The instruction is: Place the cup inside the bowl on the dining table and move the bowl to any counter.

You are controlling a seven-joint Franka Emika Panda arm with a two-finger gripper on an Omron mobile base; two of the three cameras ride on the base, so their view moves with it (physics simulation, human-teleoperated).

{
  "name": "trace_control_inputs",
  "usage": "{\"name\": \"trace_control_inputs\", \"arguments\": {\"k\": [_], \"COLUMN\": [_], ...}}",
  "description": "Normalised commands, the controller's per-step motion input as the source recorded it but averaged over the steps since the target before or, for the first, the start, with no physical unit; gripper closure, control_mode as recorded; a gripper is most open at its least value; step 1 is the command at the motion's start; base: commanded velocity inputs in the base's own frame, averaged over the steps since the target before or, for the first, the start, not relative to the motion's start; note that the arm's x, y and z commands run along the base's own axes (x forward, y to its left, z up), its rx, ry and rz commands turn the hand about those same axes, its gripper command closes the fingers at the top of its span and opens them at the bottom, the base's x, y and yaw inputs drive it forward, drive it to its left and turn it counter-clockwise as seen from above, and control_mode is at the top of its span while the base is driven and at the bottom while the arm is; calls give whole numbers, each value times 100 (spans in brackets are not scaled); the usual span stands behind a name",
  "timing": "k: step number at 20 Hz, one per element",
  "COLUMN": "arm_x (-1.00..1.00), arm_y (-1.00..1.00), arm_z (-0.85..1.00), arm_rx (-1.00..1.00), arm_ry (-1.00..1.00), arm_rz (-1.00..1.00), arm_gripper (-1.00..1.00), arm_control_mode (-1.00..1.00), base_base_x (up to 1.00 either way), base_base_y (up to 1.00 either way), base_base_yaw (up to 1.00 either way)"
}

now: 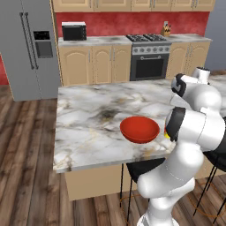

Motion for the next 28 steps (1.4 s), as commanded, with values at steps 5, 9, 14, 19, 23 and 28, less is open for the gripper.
{"name": "trace_control_inputs", "arguments": {"k": [5, 9, 14, 19, 23, 28], "arm_x": [5, 19, 28, 25, 1, 0], "arm_y": [21, 13, 4, 0, 0, 0], "arm_z": [-12, -8, -9, -9, -2, -6], "arm_rx": [0, 0, 0, 0, 0, 0], "arm_ry": [0, 0, 0, 0, 0, 0], "arm_rz": [0, 0, 0, 0, 0, 0], "arm_gripper": [-100, -100, -100, -100, -100, -100], "arm_control_mode": [-100, -100, -100, -100, -100, -100], "base_base_x": [0, 0, 0, 0, 0, 0], "base_base_y": [0, 0, 0, 0, 0, 0], "base_base_yaw": [0, 0, 0, 0, 0, 0]}}
